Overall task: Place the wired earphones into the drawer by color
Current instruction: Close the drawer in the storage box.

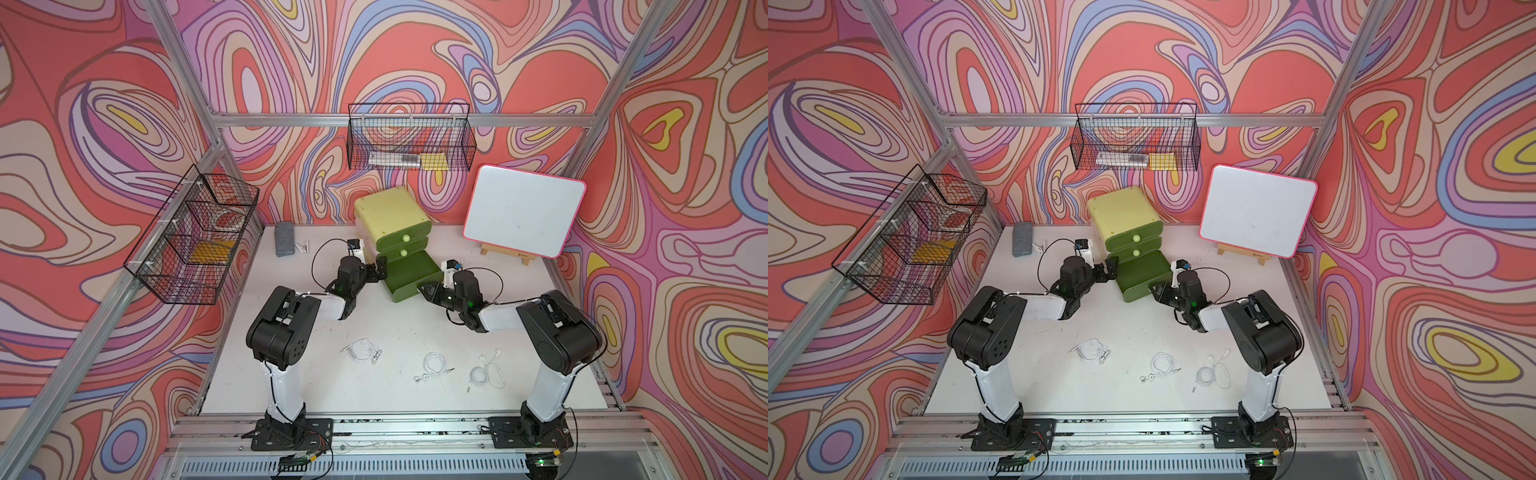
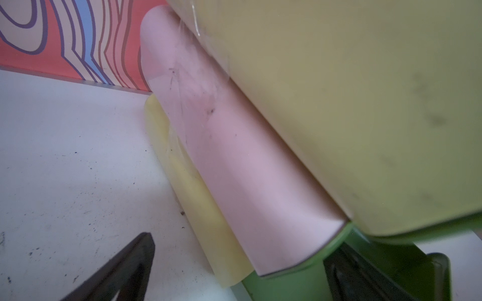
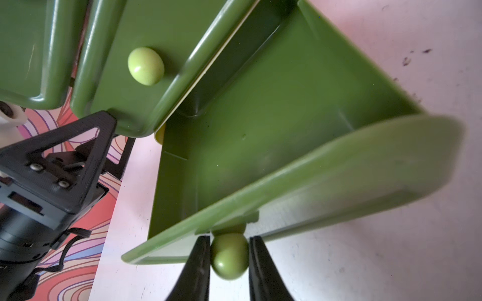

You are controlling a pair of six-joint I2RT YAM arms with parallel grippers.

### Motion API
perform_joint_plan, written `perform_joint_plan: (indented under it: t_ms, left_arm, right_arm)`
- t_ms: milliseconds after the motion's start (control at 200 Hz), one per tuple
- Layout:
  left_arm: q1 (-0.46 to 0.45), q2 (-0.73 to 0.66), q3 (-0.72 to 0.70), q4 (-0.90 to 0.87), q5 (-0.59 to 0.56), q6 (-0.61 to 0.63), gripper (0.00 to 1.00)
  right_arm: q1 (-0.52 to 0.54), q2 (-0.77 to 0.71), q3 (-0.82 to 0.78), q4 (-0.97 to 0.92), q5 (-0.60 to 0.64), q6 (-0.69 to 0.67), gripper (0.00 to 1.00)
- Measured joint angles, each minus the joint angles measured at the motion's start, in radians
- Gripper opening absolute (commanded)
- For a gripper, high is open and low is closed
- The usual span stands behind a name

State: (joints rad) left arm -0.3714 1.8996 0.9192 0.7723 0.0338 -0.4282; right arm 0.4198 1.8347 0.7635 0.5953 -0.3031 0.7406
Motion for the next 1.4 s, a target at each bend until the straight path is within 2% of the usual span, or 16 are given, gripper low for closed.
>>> perform_joint_plan:
  t_ms: [386,421,541,616,841,1021,1252,1402]
  left_arm:
    - [0.0,-0.013,0.0,-0.045,0.04,-0.023,0.99]
    - [0.0,-0.021,-0.001,-0.045,0.048,-0.026,0.99]
    - [0.0,-0.073,-0.023,-0.047,0.069,-0.042,0.99]
    - [0.0,-0.116,-0.043,-0.052,0.08,-0.055,0.99]
    - [0.0,-0.281,-0.145,-0.105,0.102,-0.103,0.99]
    - [0.0,-0.473,-0.226,-0.247,0.101,-0.125,0.99]
    - [0.0,-0.727,-0.279,-0.503,0.094,-0.121,0.99]
    - [0.0,-0.867,-0.343,-0.637,0.094,-0.102,0.99]
  right_arm:
    - [0.0,-0.034,-0.029,-0.024,0.005,-0.01,0.27]
    - [0.0,-0.034,-0.029,-0.026,0.005,-0.011,0.29]
    - [0.0,-0.034,-0.029,-0.037,0.013,-0.022,0.5]
    - [0.0,-0.044,-0.029,-0.051,0.019,-0.03,0.56]
    - [0.0,-0.151,-0.031,-0.12,0.043,-0.063,0.61]
    - [0.0,-0.264,-0.036,-0.219,0.057,-0.108,0.64]
    - [0.014,-0.365,-0.004,-0.473,0.063,-0.167,0.68]
    - [0.105,-0.398,0.061,-0.686,0.114,-0.213,0.68]
